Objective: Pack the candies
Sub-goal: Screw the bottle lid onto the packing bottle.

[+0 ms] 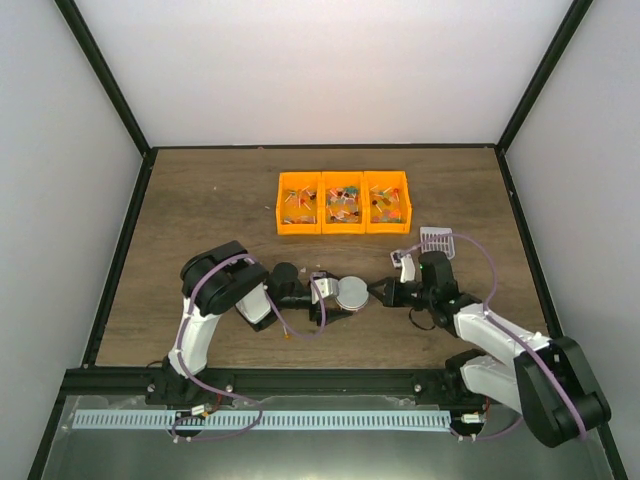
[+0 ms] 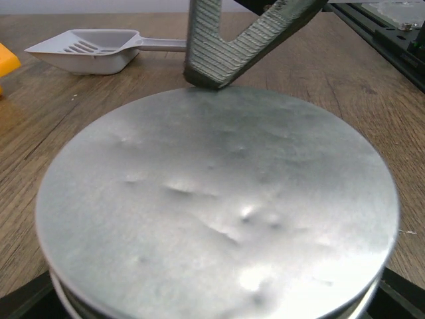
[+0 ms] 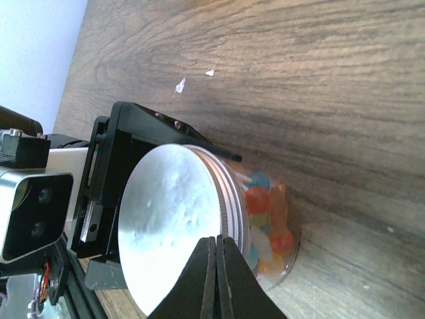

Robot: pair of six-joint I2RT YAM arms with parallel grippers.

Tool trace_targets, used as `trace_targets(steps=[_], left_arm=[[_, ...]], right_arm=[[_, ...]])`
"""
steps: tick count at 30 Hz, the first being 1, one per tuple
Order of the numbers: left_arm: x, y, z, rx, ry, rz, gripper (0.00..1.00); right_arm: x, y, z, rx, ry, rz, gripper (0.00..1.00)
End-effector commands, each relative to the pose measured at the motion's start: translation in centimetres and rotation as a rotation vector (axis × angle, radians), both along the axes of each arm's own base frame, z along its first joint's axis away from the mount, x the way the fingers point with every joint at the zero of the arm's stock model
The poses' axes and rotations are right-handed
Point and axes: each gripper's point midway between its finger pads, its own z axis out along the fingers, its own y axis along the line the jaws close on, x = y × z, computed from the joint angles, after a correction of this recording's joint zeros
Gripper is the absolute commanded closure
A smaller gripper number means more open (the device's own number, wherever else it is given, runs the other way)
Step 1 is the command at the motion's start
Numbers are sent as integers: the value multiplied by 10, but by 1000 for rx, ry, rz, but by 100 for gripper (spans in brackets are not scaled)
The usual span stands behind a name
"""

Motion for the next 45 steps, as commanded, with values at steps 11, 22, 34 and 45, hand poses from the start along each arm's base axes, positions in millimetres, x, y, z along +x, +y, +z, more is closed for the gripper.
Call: trace_targets(steps=[11,22,34,45], left_arm=[[3,36,-79,251,208,148,23],[-3,35,-75,241,219,118,23],[-1,34,-73,236,221,127,23],[4,34,-71,228,224,153,24]], right_arm=[[-21,14,26,-13,126,101,99],[57,15,31,-172,18,106,71],[53,27,3,-152,76,209,79],[13,26,-16,-64,177,237,95]])
